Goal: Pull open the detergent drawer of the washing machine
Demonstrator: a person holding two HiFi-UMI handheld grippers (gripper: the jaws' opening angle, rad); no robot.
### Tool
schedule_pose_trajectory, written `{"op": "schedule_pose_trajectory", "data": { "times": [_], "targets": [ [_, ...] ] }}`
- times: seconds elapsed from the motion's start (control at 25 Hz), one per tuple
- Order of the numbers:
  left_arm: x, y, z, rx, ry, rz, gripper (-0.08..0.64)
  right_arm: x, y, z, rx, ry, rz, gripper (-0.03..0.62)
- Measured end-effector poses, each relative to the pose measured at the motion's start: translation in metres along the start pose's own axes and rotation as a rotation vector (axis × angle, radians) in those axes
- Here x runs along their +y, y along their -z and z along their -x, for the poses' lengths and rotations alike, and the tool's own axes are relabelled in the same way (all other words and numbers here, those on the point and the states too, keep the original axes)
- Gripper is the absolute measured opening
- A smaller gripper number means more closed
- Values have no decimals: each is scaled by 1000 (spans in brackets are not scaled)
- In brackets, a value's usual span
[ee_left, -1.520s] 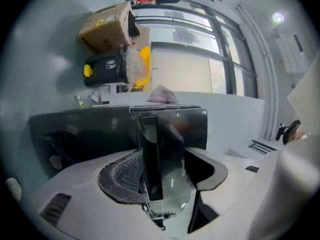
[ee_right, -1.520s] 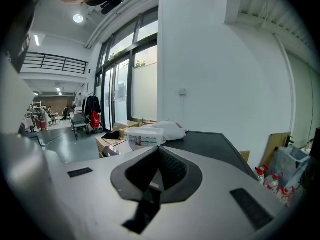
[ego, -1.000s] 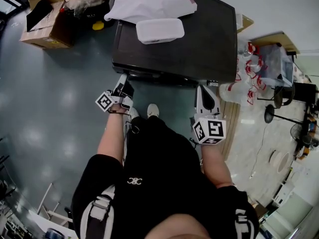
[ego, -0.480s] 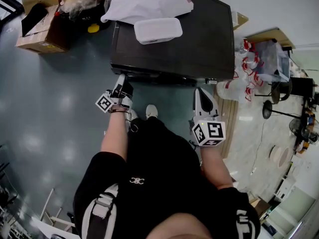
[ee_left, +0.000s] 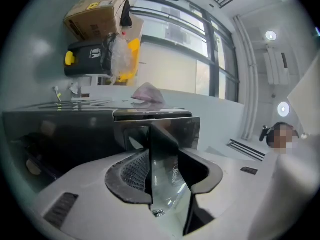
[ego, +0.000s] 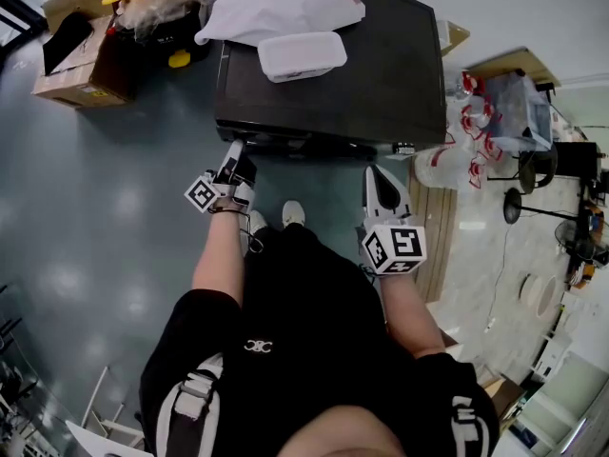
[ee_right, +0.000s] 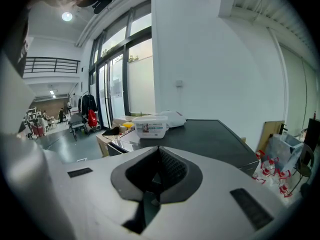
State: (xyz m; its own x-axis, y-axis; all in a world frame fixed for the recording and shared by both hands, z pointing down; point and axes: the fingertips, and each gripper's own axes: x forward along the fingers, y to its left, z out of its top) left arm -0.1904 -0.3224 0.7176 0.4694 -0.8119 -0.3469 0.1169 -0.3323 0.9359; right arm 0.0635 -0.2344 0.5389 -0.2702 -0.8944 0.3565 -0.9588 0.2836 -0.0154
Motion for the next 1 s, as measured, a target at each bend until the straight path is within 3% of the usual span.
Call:
{"op": "schedule_pose_trajectory", "data": {
  "times": [0.76,1.0],
  "targets": [
    [-29,43,86,137,-26,23,164,46,5,15,-39,1,-48,3],
    [-37,50,104,105,-42,27,155,53,2,31,-55,-28,-31,3]
  ]
}}
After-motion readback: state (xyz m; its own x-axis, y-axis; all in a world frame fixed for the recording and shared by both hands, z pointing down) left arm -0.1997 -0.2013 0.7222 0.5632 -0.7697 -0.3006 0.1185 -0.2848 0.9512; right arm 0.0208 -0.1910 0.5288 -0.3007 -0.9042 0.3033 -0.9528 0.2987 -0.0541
